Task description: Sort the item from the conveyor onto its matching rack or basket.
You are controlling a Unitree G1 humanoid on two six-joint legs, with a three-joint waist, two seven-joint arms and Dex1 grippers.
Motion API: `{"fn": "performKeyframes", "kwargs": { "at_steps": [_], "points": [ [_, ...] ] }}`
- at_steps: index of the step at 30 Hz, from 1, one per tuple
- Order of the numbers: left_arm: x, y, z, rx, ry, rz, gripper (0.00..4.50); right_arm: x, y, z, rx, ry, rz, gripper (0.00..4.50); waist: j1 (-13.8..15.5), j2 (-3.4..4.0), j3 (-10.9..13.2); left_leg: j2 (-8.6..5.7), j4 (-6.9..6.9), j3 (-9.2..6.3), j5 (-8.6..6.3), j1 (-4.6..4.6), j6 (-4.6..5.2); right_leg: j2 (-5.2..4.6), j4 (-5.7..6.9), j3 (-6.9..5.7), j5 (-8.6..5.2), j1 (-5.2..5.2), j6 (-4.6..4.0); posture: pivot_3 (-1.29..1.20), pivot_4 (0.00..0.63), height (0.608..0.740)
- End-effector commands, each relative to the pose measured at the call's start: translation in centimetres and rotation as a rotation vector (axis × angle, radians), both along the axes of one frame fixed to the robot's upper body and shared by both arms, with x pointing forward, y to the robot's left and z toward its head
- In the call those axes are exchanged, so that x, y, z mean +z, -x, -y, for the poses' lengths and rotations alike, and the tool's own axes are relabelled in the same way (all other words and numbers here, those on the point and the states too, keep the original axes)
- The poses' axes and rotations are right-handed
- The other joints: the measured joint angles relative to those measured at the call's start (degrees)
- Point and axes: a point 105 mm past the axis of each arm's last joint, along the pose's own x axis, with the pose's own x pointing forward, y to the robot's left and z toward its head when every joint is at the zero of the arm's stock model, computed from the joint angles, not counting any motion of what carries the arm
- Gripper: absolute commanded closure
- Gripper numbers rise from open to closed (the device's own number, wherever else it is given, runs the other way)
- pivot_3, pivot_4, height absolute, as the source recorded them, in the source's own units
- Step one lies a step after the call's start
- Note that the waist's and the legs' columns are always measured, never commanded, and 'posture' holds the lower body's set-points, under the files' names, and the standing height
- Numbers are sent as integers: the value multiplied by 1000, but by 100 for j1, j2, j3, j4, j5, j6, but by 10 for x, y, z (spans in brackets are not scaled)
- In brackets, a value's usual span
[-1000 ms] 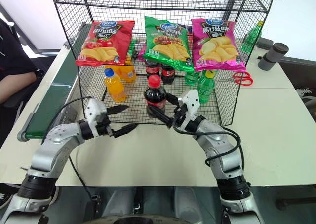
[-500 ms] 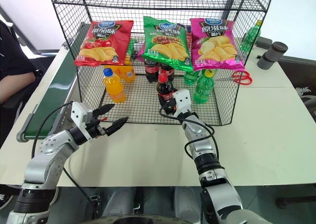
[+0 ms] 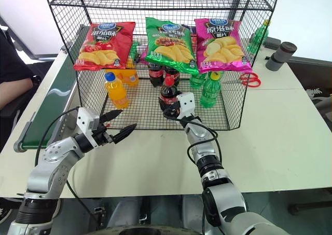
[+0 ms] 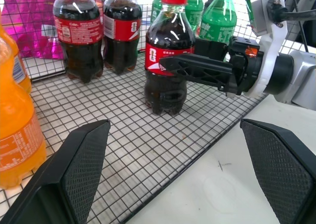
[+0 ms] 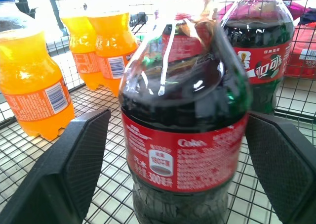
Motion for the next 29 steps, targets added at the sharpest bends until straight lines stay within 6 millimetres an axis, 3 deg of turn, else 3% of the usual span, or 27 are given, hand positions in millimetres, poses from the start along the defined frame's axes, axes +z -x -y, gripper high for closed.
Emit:
{"fn": "performKeyframes", "kwargs": {
  "at_steps": [1, 11, 15, 21, 29],
  "points": [
    [12, 0, 4, -22, 5, 49, 0, 27, 3, 11, 0, -17, 105, 46, 0, 0, 0, 0, 0, 0, 0, 0, 0, 0, 0, 0, 0, 0, 0, 0, 150, 740],
    [11, -2, -14, 39, -55, 30, 0, 31, 54, 61, 135, 139, 91, 46, -5, 2, -1, -3, -1, -1, -1, -1, 1, -8, -4, -1, 0, 2, 0, 0, 150, 740],
    [13, -4, -38, 85, -103, 24, 0, 40, 86, 103, 199, 203, 14, 46, 54, 12, 2, -2, -2, -3, -1, 2, 1, -6, 0, -1, -1, 3, -1, 0, 150, 740],
    [12, -2, -73, 150, -161, -2, 0, 58, 105, 155, 121, 287, -32, 46, 53, 11, 1, -3, -1, -1, -1, 9, 1, -6, -10, -1, -1, 13, -2, 0, 150, 740],
    [13, 6, -81, 134, -158, -15, 0, 61, 119, 174, 110, 323, -84, 46, 103, 11, 1, -3, -2, 0, -1, 6, 2, -4, -20, 0, -1, 15, -1, 0, 150, 740]
  ]
}}
